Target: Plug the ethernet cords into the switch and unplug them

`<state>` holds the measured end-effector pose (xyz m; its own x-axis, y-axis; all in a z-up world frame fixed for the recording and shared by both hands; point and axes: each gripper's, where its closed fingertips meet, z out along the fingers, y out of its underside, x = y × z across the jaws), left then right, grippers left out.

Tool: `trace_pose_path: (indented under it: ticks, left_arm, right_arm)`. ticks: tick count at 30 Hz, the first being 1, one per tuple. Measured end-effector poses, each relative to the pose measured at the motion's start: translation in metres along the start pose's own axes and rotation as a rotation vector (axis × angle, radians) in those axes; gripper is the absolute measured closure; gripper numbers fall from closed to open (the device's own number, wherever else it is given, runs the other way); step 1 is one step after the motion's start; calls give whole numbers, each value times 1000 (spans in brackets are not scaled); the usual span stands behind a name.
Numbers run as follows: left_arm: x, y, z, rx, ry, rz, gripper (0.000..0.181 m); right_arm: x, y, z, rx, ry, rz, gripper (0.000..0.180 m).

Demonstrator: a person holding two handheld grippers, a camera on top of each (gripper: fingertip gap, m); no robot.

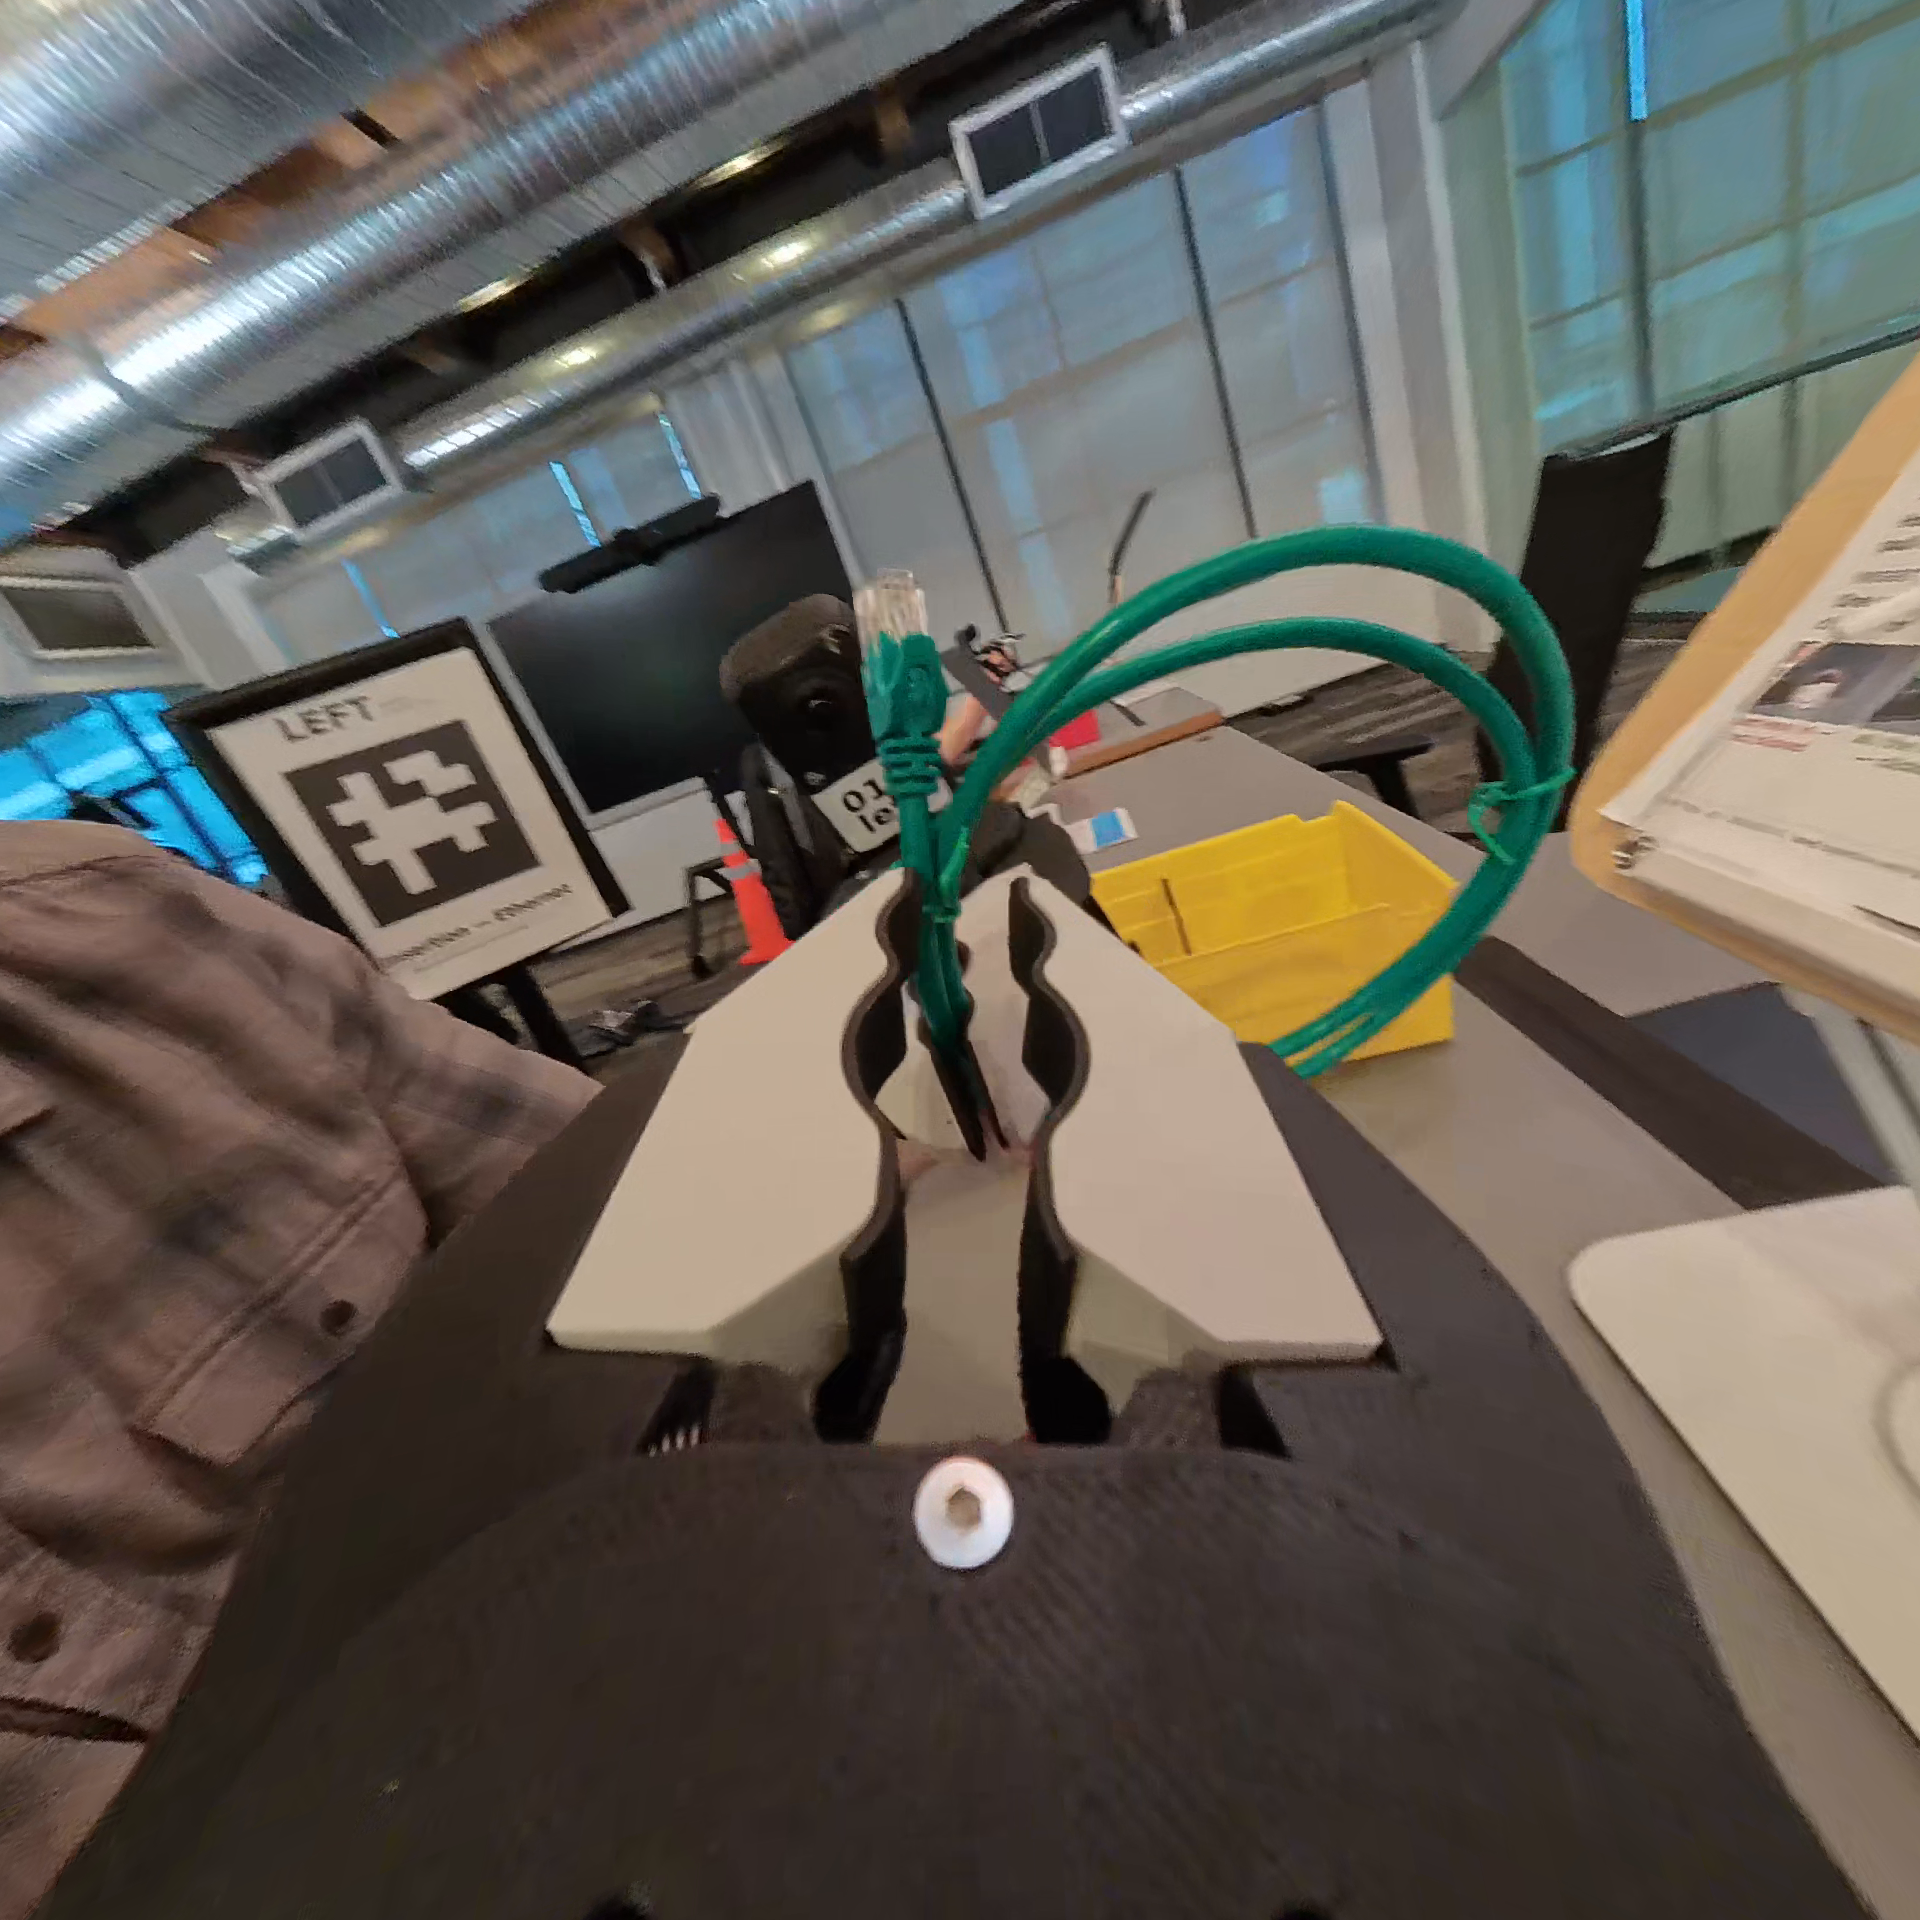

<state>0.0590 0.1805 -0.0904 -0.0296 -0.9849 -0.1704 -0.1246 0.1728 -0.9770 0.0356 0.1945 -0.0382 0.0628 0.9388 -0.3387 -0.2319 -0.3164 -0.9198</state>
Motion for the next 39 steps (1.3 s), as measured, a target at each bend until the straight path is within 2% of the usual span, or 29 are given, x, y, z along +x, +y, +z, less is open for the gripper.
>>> trace_pose_path:
  ticks: [3, 8, 11, 16, 17, 25, 27, 30, 32, 33, 35, 39]
  left_arm:
    - [6, 4, 3, -20, 36, 6, 176]
    - [9, 2, 3, 16, 75, -42, 176]
    - [14, -3, 3, 74, 133, -101, 176]
    - [27, -20, 2, 211, 251, -192, 176]
    - [28, -23, 0, 235, 270, -199, 177]
    - [31, -27, -1, 248, 294, -221, 176]
    - [28, -32, -2, 291, 315, -297, 177]
    - [24, -39, -3, 368, 383, -464, 177]
    - [29, -45, -2, 408, 434, -522, 177]
    - [30, -48, -1, 424, 437, -526, 177]
    - [31, -50, -2, 434, 426, -496, 177]
    - [27, -52, -5, 423, 328, -398, 177]
  right_arm:
    - [-9, -1, 2, 19, -61, 12, 170]
    - [-9, 0, 0, 4, -41, -16, 172]
    - [-11, -2, 0, 12, -54, -17, 172]
    - [-19, -8, 1, 113, -179, 64, 172]
    - [-22, -9, 1, 124, -205, 72, 179]
    - [-23, -11, 2, 93, -107, -62, 180]
    - [-20, -12, 2, 66, -14, -195, 180]
    - [-18, -12, -2, -52, 183, -568, 180]
    - [-22, -13, -5, -138, 274, -819, 180]
    - [-23, -17, -9, -158, 320, -879, 180]
    - [-25, -27, -14, -129, 313, -793, 180]
    - [-22, -34, -14, 54, 123, -351, 180]
